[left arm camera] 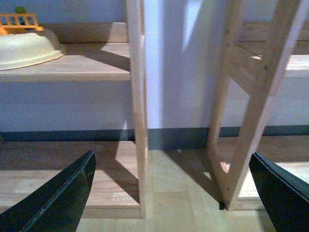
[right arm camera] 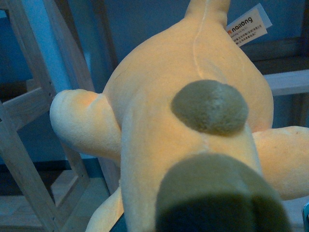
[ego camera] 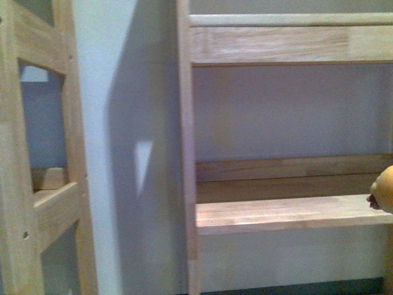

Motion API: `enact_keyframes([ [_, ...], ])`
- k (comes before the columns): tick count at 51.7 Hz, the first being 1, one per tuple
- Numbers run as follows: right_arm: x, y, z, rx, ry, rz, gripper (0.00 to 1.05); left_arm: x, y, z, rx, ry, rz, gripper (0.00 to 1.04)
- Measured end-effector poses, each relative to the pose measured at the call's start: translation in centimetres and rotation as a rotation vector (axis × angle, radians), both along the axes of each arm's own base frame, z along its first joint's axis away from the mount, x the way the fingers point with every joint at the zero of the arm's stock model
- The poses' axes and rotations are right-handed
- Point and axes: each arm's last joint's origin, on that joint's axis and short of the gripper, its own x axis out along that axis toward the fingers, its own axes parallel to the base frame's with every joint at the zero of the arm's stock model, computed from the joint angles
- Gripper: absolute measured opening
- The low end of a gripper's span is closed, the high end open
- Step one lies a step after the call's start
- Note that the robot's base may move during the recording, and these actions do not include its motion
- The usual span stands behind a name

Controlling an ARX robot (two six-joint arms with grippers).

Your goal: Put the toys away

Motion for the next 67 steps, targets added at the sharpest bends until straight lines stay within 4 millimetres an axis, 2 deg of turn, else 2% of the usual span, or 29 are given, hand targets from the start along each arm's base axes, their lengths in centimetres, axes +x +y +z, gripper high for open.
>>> enact_keyframes([
  [32, 0.0, 0.0, 0.0, -0.002, 0.001, 0.014, 0.11, 0.0, 0.0, 0.0, 0.000, 0.000, 0.005, 0.98],
  [37, 0.2, -0.2, 0.8, -0.051, 0.085, -0.161, 0.11, 0.0, 0.0, 0.0, 0.000, 0.000, 0.005, 0.98],
  [42, 0.3, -0.2, 3.7, -0.074, 0.055, -0.227, 0.11, 0.0, 0.0, 0.0, 0.000, 0.000, 0.005, 0.98],
  [55, 0.5, 0.7, 12.0, -0.121, -0.092, -0.157, 0.11, 0.0, 0.0, 0.0, 0.000, 0.000, 0.005, 0.98],
  [59, 1.2, 0.8, 15.6, -0.136, -0.145, -0.157, 0.11, 0.0, 0.0, 0.0, 0.000, 0.000, 0.005, 0.98],
  [67, 4.0, 1.4, 24.2, -0.197, -0.248, -0.154, 0.11, 0.0, 0.0, 0.0, 0.000, 0.000, 0.005, 0.98],
])
